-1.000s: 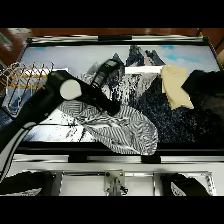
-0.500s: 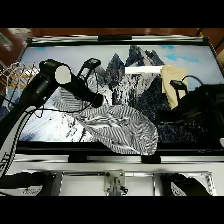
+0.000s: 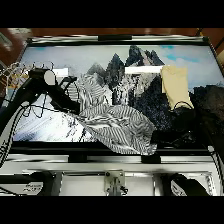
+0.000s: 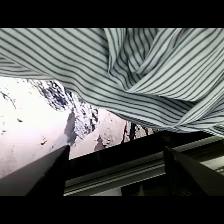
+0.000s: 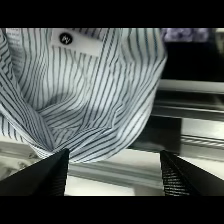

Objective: Fold the shirts.

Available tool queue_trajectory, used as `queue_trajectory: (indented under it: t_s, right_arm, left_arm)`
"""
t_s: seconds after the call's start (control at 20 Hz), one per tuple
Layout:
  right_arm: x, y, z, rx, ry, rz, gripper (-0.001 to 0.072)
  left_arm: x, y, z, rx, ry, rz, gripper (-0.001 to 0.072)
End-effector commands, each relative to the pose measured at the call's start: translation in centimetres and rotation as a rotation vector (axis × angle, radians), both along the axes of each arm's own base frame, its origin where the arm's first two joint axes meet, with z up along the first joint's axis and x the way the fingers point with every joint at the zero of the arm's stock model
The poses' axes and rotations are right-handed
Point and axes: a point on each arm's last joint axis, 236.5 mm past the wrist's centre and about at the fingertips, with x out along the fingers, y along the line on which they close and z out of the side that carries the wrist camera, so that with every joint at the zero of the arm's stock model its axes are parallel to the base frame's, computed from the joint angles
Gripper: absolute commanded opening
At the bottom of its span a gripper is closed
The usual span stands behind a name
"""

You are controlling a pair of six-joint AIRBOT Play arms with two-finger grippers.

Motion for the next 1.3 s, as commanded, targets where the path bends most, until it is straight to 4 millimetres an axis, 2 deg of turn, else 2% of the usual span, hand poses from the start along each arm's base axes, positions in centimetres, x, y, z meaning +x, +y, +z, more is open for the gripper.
queue_trajectory:
  t_s: [0.0,0.15,0.25,0.4,0.55,0.6,0.65,0.7,0.75,0.85,0.9,0.95,1.05,1.1,1.15,1.25]
  right_arm:
    - [-1.3,1.3,-1.8,0.081,0.031,-0.056,0.0659]
    - [-1.6,2.2,-2.5,0.112,0.036,-0.087,0.0659]
    - [-0.8,2.6,-2.4,0.131,0.01,-0.112,0.0659]
    - [-0.7,3.4,-3.0,0.159,0.063,-0.158,0.0659]
    - [-1.1,4.4,-4.0,0.199,0.146,-0.186,0.0659]
    - [-1.3,4.6,-4.3,0.203,0.169,-0.19,0.0658]
    - [-1.4,4.6,-4.6,0.204,0.186,-0.196,0.0656]
    - [-1.4,4.6,-5.0,0.201,0.194,-0.201,0.0654]
    - [-1.2,4.6,-5.2,0.201,0.196,-0.209,0.0586]
    - [-0.5,4.6,-5.6,0.199,0.173,-0.226,0.0368]
    - [-0.1,4.6,-5.7,0.195,0.158,-0.233,0.0186]
    - [0.3,4.5,-5.7,0.192,0.142,-0.233,0.0083]
    - [2.0,4.0,-4.9,0.188,0.074,-0.171,0.0082]
    - [3.6,3.4,-4.2,0.164,0.025,-0.145,0.0082]
    - [5.9,2.5,-3.1,0.129,-0.046,-0.117,0.0082]
    - [11.7,0.3,0.2,0.044,-0.24,-0.076,0.0082]
  left_arm:
    - [-0.9,-0.6,-3.8,-0.077,0.029,0.068,0.072]
    - [1.2,-3.3,-3.4,-0.195,-0.048,0.126,0.072]
    - [2.5,-3.9,-3.0,-0.227,-0.099,0.138,0.072]
    - [2.8,-3.9,-3.4,-0.226,-0.102,0.144,0.072]
    - [2.2,-4.1,-4.6,-0.219,-0.055,0.144,0.072]
    - [1.6,-4.1,-5.1,-0.212,-0.025,0.14,0.0691]
    - [1.1,-4.0,-5.6,-0.204,0.004,0.135,0.0553]
    - [0.9,-4.0,-5.8,-0.201,0.016,0.134,0.0377]
    - [0.9,-3.9,-5.8,-0.201,0.016,0.134,0.022]
    - [1.1,-4.0,-5.6,-0.206,0.001,0.103,0.0067]
    - [1.1,-4.0,-5.4,-0.208,-0.008,0.088,0.0066]
    - [1.1,-3.9,-5.2,-0.209,-0.012,0.075,0.0066]
    - [0.1,-3.8,-4.6,-0.21,0.001,0.009,0.0066]
    - [-0.9,-3.6,-4.3,-0.206,0.031,-0.026,0.0065]
    - [-2.2,-3.5,-3.9,-0.203,0.076,-0.049,0.0065]
    - [-4.7,-3.8,-3.6,-0.193,0.153,-0.094,0.0065]
